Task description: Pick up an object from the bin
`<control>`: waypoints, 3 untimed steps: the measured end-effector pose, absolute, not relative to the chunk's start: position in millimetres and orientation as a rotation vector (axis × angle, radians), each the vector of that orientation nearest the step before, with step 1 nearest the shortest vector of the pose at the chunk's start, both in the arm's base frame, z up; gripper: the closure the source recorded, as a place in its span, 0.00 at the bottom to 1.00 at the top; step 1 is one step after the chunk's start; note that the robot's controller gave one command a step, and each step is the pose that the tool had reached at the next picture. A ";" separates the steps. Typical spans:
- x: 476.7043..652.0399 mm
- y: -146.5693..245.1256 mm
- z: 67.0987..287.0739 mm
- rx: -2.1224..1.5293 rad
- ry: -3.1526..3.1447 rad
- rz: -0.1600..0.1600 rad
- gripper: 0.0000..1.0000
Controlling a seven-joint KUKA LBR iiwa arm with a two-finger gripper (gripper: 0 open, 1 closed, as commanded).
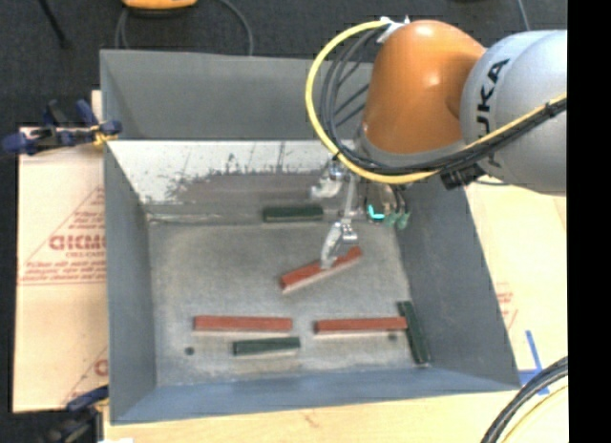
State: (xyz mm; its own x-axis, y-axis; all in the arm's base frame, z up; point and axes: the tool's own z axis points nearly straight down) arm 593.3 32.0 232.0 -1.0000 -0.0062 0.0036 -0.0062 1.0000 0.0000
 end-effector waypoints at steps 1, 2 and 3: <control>594.7 32.0 236.8 0.009 -3.146 -0.001 0.00; 601.6 7.4 180.4 0.164 -3.145 0.001 0.00; 627.6 -48.0 160.8 0.230 -3.139 0.005 0.00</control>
Offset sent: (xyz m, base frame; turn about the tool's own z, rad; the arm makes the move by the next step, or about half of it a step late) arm 0.0177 -0.0704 -0.1620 -0.2896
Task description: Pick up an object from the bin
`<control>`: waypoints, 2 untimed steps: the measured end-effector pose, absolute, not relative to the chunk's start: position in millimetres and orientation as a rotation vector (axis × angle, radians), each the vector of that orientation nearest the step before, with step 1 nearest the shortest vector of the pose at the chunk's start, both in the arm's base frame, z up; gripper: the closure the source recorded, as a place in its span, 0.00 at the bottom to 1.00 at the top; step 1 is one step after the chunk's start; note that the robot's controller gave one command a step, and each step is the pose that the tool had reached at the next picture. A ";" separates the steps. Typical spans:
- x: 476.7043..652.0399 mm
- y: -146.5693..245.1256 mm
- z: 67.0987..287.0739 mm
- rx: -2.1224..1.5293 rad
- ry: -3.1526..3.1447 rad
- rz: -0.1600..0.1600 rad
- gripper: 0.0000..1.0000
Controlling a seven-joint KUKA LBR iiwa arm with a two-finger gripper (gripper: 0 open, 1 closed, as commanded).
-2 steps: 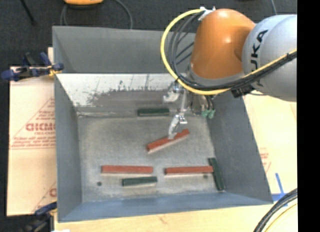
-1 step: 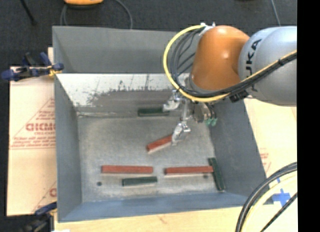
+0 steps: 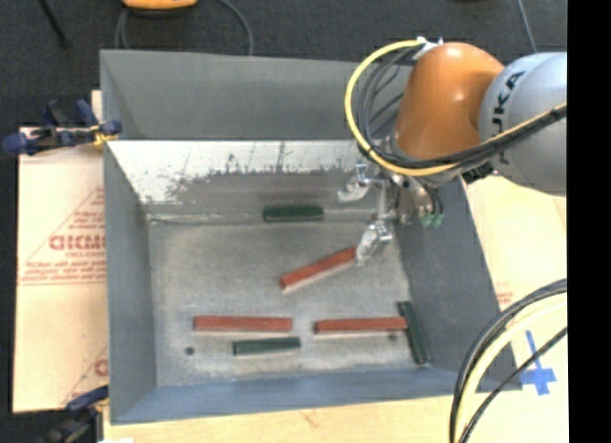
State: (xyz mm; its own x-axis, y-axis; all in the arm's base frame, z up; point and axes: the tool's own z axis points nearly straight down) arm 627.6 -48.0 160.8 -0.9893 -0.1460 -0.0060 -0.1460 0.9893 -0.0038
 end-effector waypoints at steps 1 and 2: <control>618.5 -40.6 105.6 -0.302 3.127 -0.001 0.00; 639.6 -20.3 78.2 -0.260 3.132 -0.001 0.00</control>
Offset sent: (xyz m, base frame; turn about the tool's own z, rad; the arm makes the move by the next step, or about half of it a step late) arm 0.0123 0.0320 -0.0908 -0.0170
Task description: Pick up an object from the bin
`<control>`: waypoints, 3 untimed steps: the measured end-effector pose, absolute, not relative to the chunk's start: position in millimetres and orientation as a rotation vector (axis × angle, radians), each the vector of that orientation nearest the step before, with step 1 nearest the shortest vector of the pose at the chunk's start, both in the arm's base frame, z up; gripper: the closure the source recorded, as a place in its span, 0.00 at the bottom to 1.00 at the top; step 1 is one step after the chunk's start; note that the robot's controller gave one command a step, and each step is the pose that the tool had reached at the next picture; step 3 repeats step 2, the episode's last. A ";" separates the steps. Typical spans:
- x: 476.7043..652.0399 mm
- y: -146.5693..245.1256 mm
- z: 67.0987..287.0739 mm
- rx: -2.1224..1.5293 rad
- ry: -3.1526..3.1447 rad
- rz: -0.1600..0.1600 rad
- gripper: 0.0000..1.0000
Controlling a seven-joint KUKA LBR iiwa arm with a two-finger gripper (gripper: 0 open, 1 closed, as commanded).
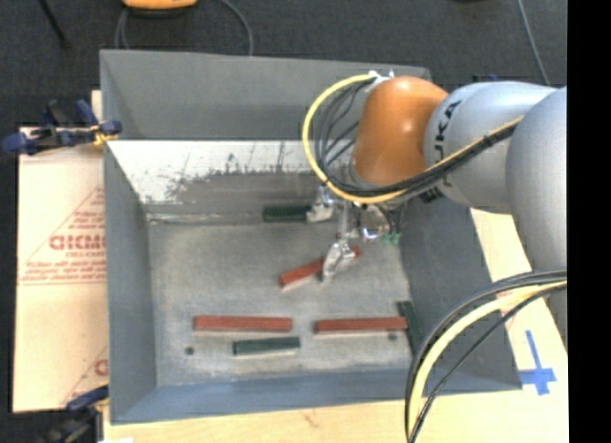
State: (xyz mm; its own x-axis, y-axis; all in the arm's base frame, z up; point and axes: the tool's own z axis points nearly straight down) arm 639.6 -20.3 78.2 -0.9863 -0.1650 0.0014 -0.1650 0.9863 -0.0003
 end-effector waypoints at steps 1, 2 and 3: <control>668.2 -7.3 79.2 0.260 -3.142 0.022 1.00; 666.0 -8.1 79.5 0.255 -3.150 0.018 1.00; 666.0 -8.1 79.5 0.255 -3.150 0.018 1.00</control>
Offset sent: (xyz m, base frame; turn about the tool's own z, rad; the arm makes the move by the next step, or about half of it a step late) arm 0.0000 0.0000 0.0000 0.0000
